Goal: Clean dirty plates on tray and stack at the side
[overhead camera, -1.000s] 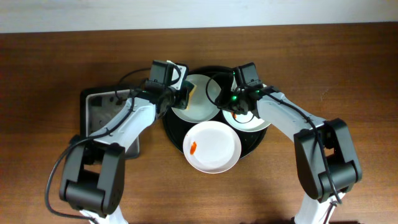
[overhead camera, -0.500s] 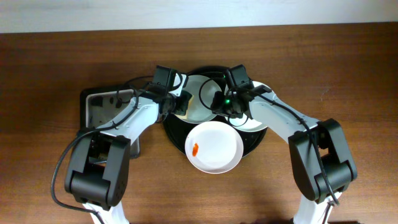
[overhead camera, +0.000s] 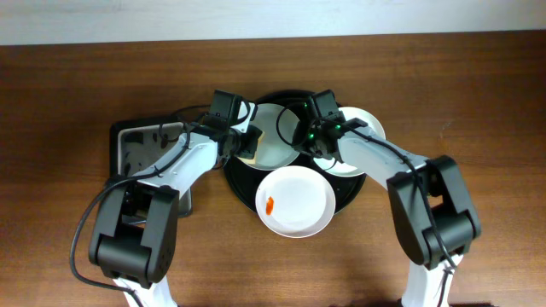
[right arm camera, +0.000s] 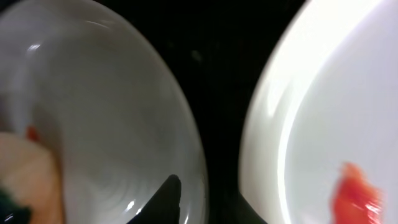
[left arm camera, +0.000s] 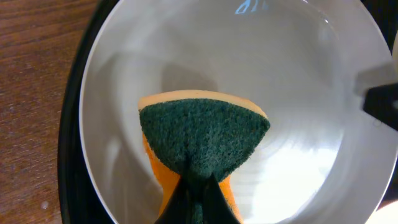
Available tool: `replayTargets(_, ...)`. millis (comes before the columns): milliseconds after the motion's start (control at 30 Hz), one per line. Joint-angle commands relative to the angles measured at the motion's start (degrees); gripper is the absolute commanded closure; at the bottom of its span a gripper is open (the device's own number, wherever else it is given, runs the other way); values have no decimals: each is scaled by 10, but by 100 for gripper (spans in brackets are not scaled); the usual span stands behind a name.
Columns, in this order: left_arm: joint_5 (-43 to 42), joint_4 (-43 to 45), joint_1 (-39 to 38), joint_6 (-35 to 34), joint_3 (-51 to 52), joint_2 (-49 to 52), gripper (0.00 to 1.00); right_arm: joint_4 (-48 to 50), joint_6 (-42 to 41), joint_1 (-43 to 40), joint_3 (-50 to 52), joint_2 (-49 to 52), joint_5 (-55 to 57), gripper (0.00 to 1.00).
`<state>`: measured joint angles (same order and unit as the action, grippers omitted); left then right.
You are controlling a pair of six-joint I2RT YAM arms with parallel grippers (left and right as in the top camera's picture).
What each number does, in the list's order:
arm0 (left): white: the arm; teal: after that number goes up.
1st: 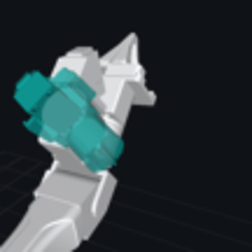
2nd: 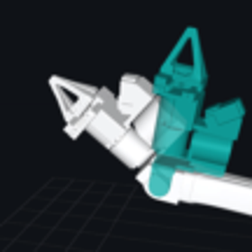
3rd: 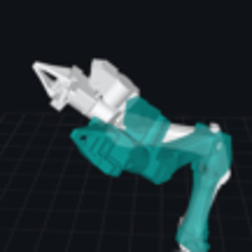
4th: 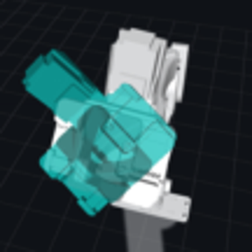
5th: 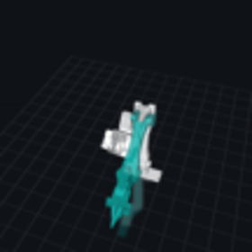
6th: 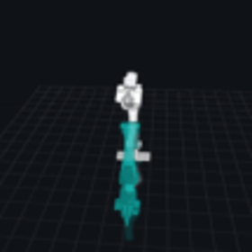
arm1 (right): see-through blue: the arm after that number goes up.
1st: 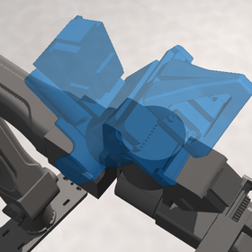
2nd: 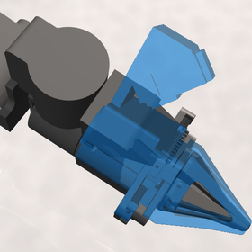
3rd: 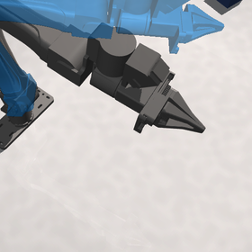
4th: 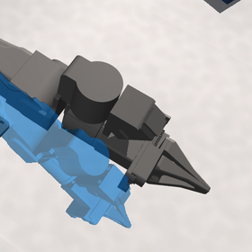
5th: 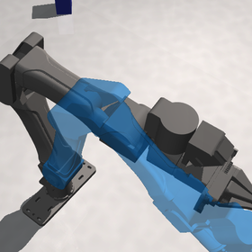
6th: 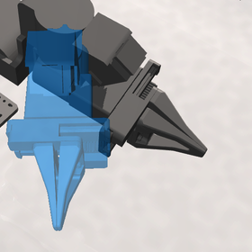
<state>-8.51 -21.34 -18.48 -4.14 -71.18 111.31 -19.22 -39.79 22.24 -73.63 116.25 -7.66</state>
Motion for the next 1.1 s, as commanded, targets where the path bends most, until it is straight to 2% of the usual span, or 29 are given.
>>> replayTargets(0,5,5,-2,-10,-8,12,100,0,3,3,-6,33,13,85)
replayTargets(67,-49,13,-2,-35,-16,12,100,2,3,3,-7,33,12,96)
replayTargets(100,-77,13,-2,-42,-22,12,100,1,3,3,-7,33,12,96)
replayTargets(167,-82,13,-2,-42,-24,12,100,0,3,3,-7,33,12,96)
replayTargets(233,-9,23,-2,-41,-24,20,100,0,3,3,-7,33,12,96)
replayTargets(367,24,52,-2,-31,-24,68,100,-3,3,3,-7,33,8,96)
replayTargets(433,92,20,-2,-31,-24,78,100,-5,3,3,-7,33,8,96)
replayTargets(500,226,-22,-2,-31,-32,78,100,-9,3,3,-7,33,8,96)
replayTargets(600,280,-58,-3,-31,-57,78,100,-10,3,3,-7,33,8,96)
replayTargets(700,280,-133,-10,-32,-130,78,100,-11,3,3,-7,33,8,96)
replayTargets(767,270,-196,-16,-57,-194,78,100,-11,4,3,-7,33,8,96)
replayTargets(867,198,-216,-17,-57,-217,78,100,-36,58,3,-26,20,16,96)
replayTargets(967,133,-219,-16,-57,-217,78,100,-162,132,3,-114,5,79,96)
replayTargets(1067,78,-217,-16,-57,-217,78,100,-289,168,3,-232,5,142,96)
